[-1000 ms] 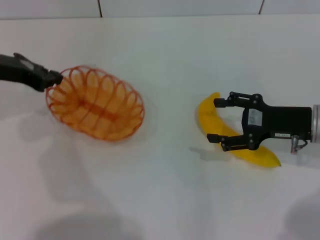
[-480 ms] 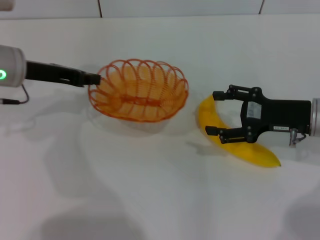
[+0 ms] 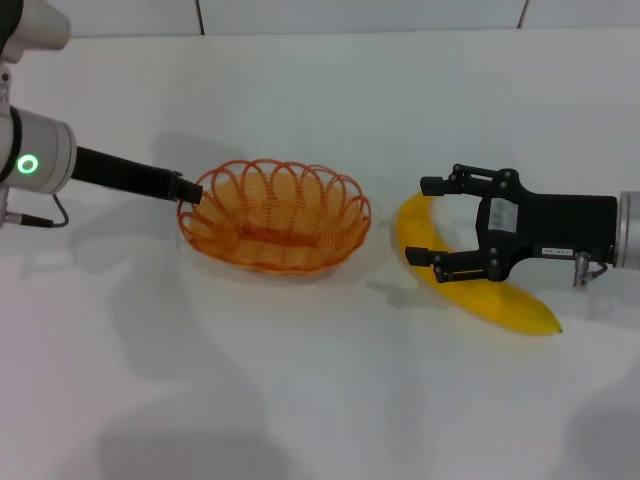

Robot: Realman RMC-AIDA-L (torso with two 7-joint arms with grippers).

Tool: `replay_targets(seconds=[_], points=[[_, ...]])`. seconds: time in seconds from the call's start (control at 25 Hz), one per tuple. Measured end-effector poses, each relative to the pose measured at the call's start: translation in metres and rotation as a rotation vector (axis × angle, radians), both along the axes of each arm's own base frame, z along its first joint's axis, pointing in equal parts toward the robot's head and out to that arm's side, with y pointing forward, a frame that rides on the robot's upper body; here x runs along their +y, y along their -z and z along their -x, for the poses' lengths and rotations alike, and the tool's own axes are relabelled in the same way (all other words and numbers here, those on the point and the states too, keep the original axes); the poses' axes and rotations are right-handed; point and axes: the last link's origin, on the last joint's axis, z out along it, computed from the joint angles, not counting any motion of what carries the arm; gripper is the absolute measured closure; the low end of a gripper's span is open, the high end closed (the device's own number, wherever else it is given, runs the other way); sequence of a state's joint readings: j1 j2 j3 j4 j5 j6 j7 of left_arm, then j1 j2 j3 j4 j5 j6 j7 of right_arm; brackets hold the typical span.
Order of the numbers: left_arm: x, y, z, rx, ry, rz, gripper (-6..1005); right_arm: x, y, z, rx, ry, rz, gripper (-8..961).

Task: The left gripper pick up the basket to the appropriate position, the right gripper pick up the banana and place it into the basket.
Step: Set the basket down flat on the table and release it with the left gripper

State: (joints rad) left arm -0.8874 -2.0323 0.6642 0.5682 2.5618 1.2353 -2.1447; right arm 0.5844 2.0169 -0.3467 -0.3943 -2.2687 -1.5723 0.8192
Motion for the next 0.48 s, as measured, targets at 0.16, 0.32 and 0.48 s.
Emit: replay_targets(seconds=[0.16,0.32,0.48], points=[[0.0029,-0.0005,-0.0070,-0.011,-0.018,0.004,957,0.0000,-0.0004,0.0001,0.002,0.002,0.002,77],[0.0047,-0.0008,-0.0102,-0.005,-0.023,0.009,956,-0.0013,-0.0038,0.0022,0.023,0.007,0.022,77],[0.0055,-0.0006,-0.0114,0.001,-0.020,0.011,956,-0.0007,-0.0070,0.0032,0.030,0.006,0.032,77]])
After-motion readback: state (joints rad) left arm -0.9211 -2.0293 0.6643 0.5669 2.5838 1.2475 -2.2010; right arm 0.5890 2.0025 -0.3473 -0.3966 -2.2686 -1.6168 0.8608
